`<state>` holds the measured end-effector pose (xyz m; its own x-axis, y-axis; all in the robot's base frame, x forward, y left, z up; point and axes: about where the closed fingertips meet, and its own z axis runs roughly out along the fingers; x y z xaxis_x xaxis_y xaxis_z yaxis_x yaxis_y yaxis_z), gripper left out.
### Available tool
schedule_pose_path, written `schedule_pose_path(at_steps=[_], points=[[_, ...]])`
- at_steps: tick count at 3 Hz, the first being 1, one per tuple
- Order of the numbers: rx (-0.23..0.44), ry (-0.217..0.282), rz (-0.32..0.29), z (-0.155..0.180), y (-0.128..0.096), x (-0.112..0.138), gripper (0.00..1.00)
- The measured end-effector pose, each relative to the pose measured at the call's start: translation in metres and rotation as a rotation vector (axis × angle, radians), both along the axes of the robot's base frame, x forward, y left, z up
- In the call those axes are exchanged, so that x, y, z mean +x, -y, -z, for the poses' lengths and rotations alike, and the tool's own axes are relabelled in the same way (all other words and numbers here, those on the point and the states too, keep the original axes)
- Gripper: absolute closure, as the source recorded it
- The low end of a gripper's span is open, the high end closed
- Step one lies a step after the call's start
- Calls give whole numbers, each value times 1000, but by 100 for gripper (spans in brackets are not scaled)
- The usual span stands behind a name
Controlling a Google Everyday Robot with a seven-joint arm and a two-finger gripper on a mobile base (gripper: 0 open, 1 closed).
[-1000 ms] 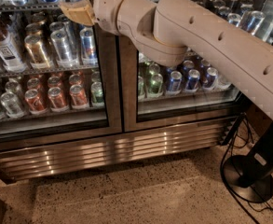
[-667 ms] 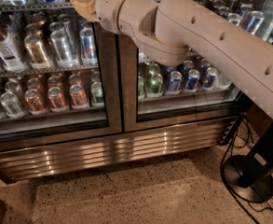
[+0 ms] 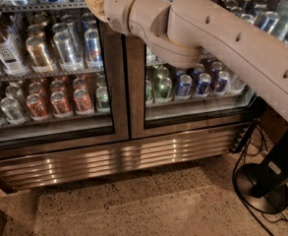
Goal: Open left fridge door
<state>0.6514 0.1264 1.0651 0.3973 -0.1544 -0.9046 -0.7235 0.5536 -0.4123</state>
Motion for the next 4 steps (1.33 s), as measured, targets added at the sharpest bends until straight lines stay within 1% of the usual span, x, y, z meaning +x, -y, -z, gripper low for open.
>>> schedule_pose_path(at_steps=[2,3,4], points=[[0,0,0,-1,10,6,100],[0,0,0,-4,19,16,100],[0,0,0,-5,23,20,100]])
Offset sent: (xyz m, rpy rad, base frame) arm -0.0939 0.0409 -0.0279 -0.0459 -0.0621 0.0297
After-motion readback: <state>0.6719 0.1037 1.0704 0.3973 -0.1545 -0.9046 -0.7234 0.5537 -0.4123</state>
